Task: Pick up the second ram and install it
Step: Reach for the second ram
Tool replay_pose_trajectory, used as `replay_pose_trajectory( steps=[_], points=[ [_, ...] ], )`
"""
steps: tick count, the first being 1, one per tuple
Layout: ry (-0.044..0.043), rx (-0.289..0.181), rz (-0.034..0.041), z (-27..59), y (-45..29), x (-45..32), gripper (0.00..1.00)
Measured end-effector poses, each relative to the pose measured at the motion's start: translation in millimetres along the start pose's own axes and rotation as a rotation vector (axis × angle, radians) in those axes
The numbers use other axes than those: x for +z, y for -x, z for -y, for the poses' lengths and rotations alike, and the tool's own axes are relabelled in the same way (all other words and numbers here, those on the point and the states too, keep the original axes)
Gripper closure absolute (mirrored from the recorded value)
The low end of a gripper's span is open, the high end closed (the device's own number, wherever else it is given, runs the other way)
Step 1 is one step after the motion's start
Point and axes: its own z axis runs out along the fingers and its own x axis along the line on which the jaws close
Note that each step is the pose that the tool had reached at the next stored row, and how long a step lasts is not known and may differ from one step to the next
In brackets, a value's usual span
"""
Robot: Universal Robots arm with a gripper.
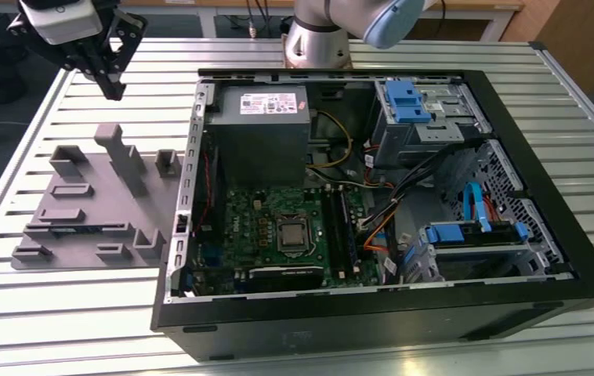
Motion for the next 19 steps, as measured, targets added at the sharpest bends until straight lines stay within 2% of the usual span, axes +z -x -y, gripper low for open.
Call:
replay_pose_trajectory(
  steps=[19],
  points=[
    [-0.0001, 0.0, 0.0, 0.7, -9.6, 0.3, 0.89]
  ],
)
